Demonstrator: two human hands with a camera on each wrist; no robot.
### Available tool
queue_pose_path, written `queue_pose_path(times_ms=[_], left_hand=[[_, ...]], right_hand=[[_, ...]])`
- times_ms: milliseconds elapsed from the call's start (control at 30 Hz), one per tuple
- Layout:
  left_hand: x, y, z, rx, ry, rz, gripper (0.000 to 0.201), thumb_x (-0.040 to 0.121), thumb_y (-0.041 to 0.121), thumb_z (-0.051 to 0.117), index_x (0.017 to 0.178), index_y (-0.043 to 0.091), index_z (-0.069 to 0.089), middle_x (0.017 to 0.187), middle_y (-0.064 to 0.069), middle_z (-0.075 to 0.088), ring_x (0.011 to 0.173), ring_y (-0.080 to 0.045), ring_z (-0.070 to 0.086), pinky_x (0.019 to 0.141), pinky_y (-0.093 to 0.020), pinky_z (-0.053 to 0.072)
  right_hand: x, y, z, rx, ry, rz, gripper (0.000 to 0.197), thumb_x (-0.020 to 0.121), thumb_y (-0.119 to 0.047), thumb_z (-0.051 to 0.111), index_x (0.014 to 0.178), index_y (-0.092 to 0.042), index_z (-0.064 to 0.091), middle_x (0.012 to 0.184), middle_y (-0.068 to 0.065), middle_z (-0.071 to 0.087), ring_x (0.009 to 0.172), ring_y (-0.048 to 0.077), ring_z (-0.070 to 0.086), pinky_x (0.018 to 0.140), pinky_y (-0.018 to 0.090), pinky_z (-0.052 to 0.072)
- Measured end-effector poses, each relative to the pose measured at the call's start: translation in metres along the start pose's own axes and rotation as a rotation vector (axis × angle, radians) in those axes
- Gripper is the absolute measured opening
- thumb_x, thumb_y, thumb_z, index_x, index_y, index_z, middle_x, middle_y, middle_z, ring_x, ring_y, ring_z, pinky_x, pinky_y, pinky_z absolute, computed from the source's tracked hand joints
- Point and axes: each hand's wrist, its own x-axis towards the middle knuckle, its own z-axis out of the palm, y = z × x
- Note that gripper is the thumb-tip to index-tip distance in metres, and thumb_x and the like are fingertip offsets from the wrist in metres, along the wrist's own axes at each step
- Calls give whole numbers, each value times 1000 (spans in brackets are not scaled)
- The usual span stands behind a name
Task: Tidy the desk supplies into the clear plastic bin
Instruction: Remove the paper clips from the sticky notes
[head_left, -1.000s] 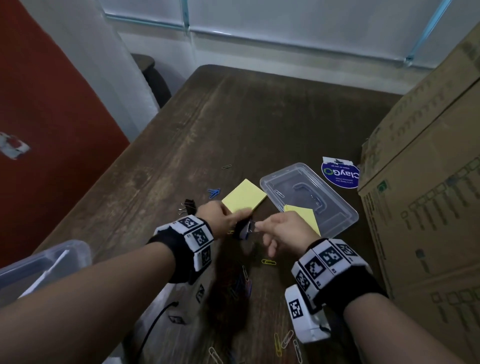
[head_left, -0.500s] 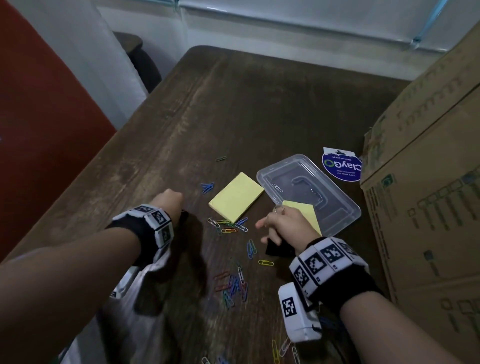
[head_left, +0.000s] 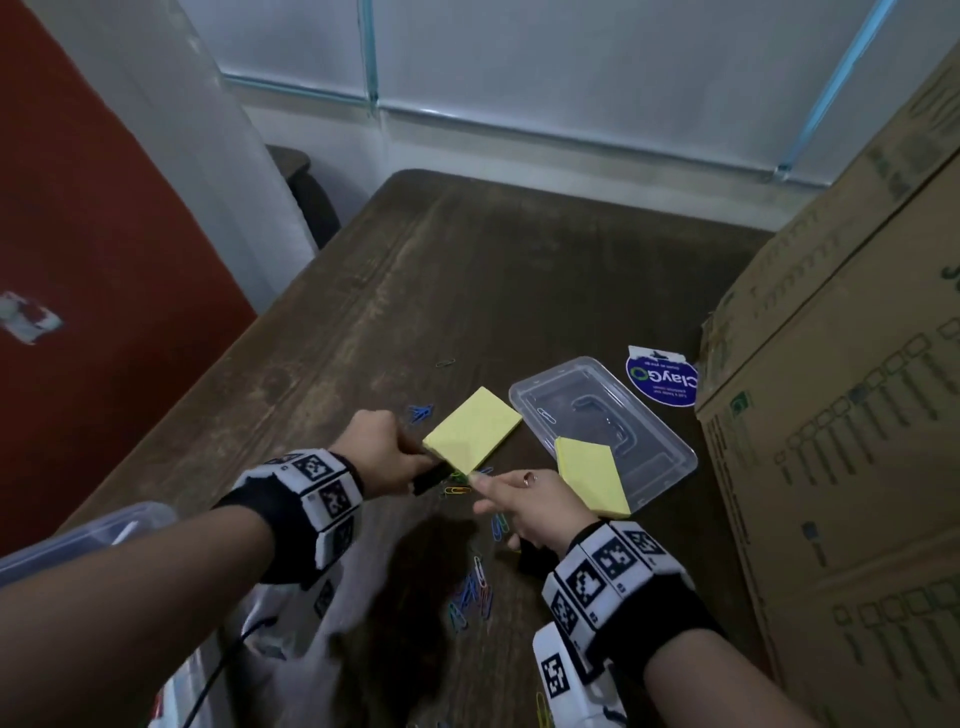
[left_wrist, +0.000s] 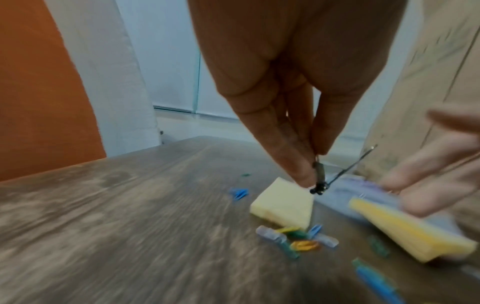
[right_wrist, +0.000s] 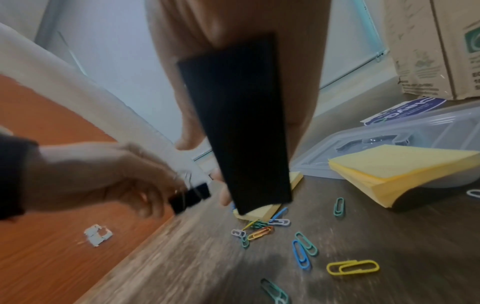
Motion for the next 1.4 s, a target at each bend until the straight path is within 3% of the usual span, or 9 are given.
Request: queue_pose_path(times_ms=[200,333,433,533,800,1000,1133,1267,1400], left_hand=[[-37,47,-27,-151,150,186,22,87,22,61,67,21,70,57,7,66,46,5,61,59,-15,54],[-53,52,-41,-295,237,153,23,90,18,56,75,7,69,72,-10,73,64,-21,70,72,-32,60],[-67,52,-48,-857,164,27,26,96,4,46,72,2,58,65,-12,58,41,-13,59,49,-25,56],[-83,49,-47,-1183,-17,-127,28,98,1,38,75,1,55,66,-9,51,32,-8,56,40,-17,53],[-97,37,-38,-812,250,-151,22,95,20,52,86,1,57,65,-9,56,47,-17,58,53,-30,57],[-118,37,-28,-443,39,-207,38,86,44,60,86,7,63,73,-8,68,85,-27,72,82,-41,59],[-120,32,-25,-841,58,-254,23,86,21,63,79,0,60,57,-10,62,55,-22,62,66,-34,58],[-128,32,-40,-1138,90,-243,22,77,-5,63,98,-11,63,86,-20,63,64,-23,64,52,-26,59],[-134,28,-50,-988,54,-168,23,80,-16,55,99,-7,64,81,-17,63,70,-24,64,65,-28,59]], right_hand=[[-23,-32,-3,220,37,-106,19,93,-23,52,82,-11,61,114,36,60,21,4,35,54,29,39],[-36,-50,-8,303,69,-158,26,90,0,52,113,8,61,64,26,60,19,4,37,47,27,39],[-52,-59,-5,361,49,-256,27,89,13,43,109,8,60,99,25,62,19,2,36,34,14,38],[-58,-62,2,330,44,-345,35,85,18,39,111,9,61,95,21,65,21,2,38,31,11,34],[-59,-56,24,82,136,-179,34,87,7,42,83,-14,69,92,1,71,69,8,57,39,17,40],[-66,-59,41,151,116,-179,25,92,0,46,93,-14,67,92,3,68,37,3,47,37,15,37],[-73,-67,54,256,-37,-305,21,95,-4,47,87,-14,64,87,-3,68,24,1,36,37,15,28],[-79,-71,56,194,-49,-375,19,93,-5,51,102,-7,67,80,-3,68,26,1,41,34,14,31],[-76,-72,57,190,79,-468,15,87,-5,60,86,-18,68,86,-1,69,42,-3,54,34,11,33]])
